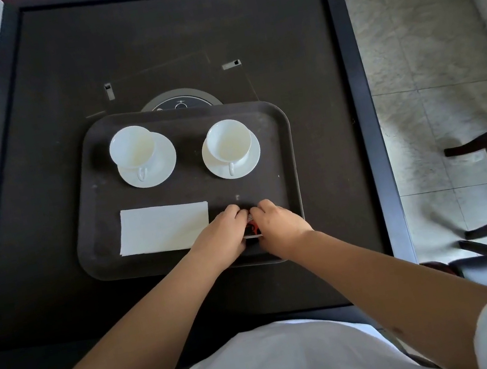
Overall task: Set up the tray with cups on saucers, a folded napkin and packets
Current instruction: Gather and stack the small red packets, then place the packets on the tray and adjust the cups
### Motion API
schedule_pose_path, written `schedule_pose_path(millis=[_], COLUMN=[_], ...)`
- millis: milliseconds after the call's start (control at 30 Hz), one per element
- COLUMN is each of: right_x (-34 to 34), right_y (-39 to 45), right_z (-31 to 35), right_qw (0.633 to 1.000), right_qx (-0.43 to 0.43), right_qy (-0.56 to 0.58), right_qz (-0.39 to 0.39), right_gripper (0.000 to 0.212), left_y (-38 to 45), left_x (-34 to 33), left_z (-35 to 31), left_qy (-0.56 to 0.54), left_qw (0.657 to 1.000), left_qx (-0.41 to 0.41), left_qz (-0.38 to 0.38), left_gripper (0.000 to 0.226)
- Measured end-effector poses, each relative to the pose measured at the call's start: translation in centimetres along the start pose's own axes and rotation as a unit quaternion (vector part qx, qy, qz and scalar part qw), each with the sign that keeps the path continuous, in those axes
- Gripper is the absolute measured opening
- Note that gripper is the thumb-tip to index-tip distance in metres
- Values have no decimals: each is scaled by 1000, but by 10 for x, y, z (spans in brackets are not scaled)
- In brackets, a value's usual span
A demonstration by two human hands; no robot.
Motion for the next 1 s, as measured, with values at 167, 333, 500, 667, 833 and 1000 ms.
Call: schedule_pose_path(millis=[167, 333, 500, 667, 833, 1000], right_x=[2, 4, 6, 10, 27, 50], right_y=[0, -6, -16, -24, -19, 0], right_z=[-2, -3, -3, -4, 5, 11], right_qw=[1000, 1000, 999, 996, 990, 982], right_qx=[17, 5, -7, -39, -80, -101], right_qy=[2, 15, -8, -22, -31, -9], right_qz=[-6, -26, -51, -75, -116, -159], right_gripper=[36, 68, 91, 91, 91, 88], left_y=[0, -7, -18, -25, -26, -9], left_x=[-1, 0, 11, 32, 67, 98], left_z=[1, 0, 4, 11, 23, 39], left_qy=[2, 21, 55, 65, 61, 54], left_qw=[1000, 1000, 998, 995, 994, 993], left_qx=[-5, 12, 21, 38, 34, 23], left_qz=[-8, -10, -22, -58, -89, -107], left_gripper=[39, 74, 87, 92, 92, 89])
Point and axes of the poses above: each hand's wrist, its own y-axis towards the middle knuckle, its own x-axis out of the back of the hand, z = x × y, the point moved 5 cm from there along y, towards the middle knuckle, and after that the axes turned 12 degrees about -z, right-handed, at the moved point
